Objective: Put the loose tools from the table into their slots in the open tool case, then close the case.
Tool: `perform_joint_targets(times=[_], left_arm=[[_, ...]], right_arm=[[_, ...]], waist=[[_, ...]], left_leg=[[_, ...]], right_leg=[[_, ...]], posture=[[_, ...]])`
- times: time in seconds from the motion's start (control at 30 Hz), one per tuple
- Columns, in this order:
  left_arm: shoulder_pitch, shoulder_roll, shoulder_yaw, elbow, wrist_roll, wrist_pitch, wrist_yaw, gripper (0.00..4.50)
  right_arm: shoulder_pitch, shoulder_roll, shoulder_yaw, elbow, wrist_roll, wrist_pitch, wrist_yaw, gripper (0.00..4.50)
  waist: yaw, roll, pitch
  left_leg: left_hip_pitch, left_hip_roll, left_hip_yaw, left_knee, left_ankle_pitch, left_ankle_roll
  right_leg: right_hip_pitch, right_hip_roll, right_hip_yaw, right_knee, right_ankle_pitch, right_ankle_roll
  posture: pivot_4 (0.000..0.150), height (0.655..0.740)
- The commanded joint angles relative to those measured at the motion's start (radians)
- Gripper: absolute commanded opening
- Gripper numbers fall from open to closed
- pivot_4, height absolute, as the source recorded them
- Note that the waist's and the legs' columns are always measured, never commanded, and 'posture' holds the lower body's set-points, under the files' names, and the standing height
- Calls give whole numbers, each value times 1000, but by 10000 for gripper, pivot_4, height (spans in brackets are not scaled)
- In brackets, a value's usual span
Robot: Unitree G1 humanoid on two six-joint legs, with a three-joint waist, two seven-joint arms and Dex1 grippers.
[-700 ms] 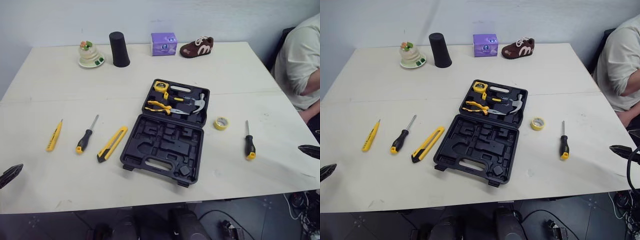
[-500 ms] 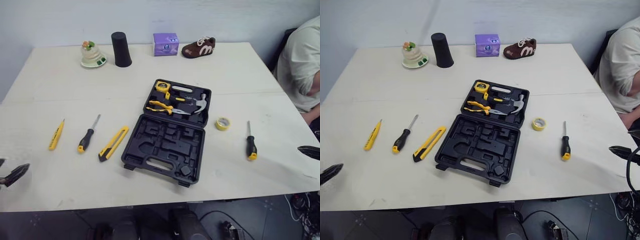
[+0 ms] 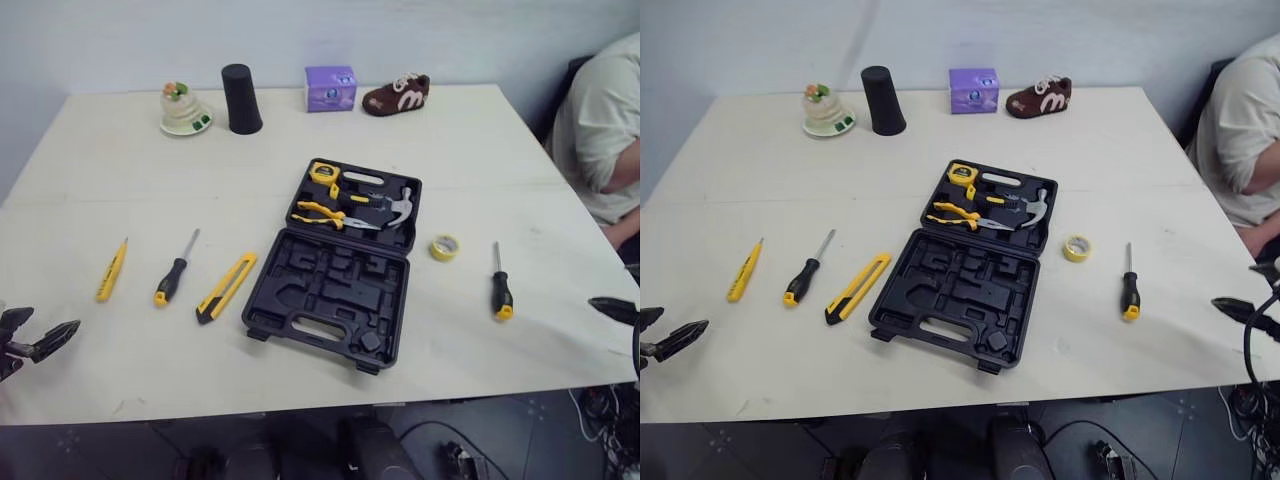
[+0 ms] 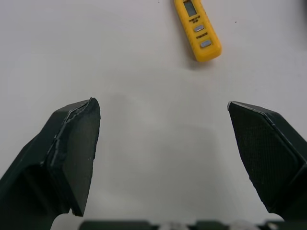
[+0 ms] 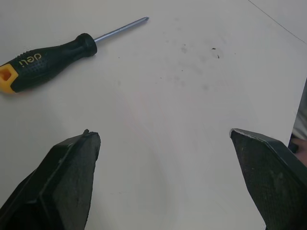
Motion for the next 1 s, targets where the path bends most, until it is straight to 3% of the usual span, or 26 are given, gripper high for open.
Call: perform_joint_targets(times=[0.03,0.07,0.13,0.23,0.57,0.63,0.77,0.87,0.9,0.93,1.0], left_arm=[[-16,33,13,37,6,-20,-11,44290],[-24,37,9,44,5,-22,-13,44290],[-36,42,-2,54,6,-29,-20,44290],[-63,49,-19,52,-3,-23,-35,44290],[-220,76,-169,-71,-16,29,-97,44290],[-415,47,-339,-124,-4,57,-130,39026],[-654,-17,-545,-113,51,94,-145,22843],[-799,-90,-652,-39,102,80,-143,8506],[-864,-138,-703,9,128,74,-141,6389],[-911,-173,-739,49,150,68,-142,256],[-995,-238,-813,154,214,24,-150,0]], right_arm=[[4,-9,-54,-45,18,23,-15,45000],[8,-7,-58,-46,21,36,-20,45000],[16,-9,-65,-46,15,34,-19,45000],[23,-10,-76,-51,14,36,-21,45000],[18,31,-81,-253,65,177,-77,45000],[-55,78,1,-416,112,313,-161,45000],[-142,136,130,-576,124,438,-230,32975],[-212,169,227,-613,98,487,-281,16585],[-241,184,275,-606,75,494,-297,14202],[-261,194,309,-601,59,501,-307,7258],[-309,214,376,-574,16,501,-326,202]], waist=[[-9,4,0],[-1,2,1],[23,2,1],[46,2,1],[43,2,1],[45,2,1],[50,1,1],[53,1,1],[54,1,1],[58,1,1],[66,1,1]], left_leg=[[0,-8,-15,-7,7,3],[4,-13,-23,-8,12,3],[-5,-16,-19,-5,13,5],[-5,-16,-19,-4,14,5],[-5,-16,-17,-7,14,4],[-5,-15,-15,-6,14,4],[-9,-17,-15,-1,21,0],[-11,-18,-13,-1,22,-2],[-11,-17,-11,-1,22,-2],[-12,-17,-10,2,23,-2],[-23,-17,-10,13,22,-1]], right_leg=[[9,-10,-17,-6,0,1],[7,-16,-26,-7,-1,2],[-5,-20,-15,5,-2,3],[-7,-21,-13,9,-2,3],[-10,-20,-12,11,-4,0],[-12,-19,-10,13,-4,0],[-17,-19,-8,21,-2,3],[-20,-17,-9,21,-2,4],[-21,-17,-9,21,-2,4],[-22,-15,-10,21,-2,4],[-31,-13,-11,26,-1,5]], posture=[[1500,7296],[1500,7296],[1500,7296],[1500,7296],[1500,7296],[1500,7296],[1500,7296],[1500,7296],[1500,7296],[1500,7296],[1500,7296]])
